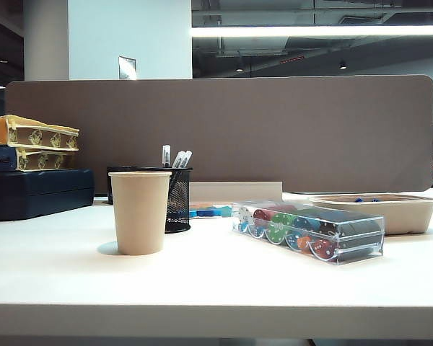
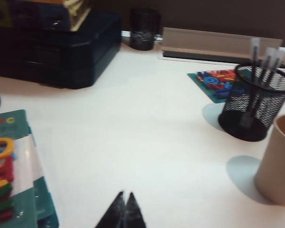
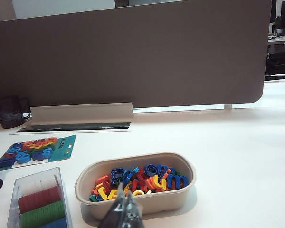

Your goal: Pick up one pen and put it in the pen container.

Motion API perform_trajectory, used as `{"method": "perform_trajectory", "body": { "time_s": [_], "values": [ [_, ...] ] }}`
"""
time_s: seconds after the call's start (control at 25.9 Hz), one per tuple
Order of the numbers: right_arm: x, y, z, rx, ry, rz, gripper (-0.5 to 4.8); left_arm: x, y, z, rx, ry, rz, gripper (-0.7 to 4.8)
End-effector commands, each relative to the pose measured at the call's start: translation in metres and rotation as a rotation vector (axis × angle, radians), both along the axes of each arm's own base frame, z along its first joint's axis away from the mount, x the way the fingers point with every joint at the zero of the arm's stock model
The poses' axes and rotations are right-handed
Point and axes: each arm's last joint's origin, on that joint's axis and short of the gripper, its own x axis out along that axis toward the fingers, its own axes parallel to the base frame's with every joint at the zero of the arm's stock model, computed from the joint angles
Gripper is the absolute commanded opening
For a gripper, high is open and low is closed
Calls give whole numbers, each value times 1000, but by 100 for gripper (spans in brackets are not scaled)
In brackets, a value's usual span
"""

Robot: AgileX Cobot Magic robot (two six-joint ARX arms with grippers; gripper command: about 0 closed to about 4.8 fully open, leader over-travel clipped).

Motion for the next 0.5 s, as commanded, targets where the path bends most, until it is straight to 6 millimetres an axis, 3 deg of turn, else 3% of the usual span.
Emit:
{"method": "perform_trajectory", "body": {
  "time_s": [0.04, 0.5],
  "values": [
    [-1, 0, 3, 4, -18, 3, -1, 0, 2, 2, -4, -10, 23, -6],
    [0, -1, 2, 3, -17, -10, -1, 0, 8, 2, -4, -10, 82, -6]
  ]
}}
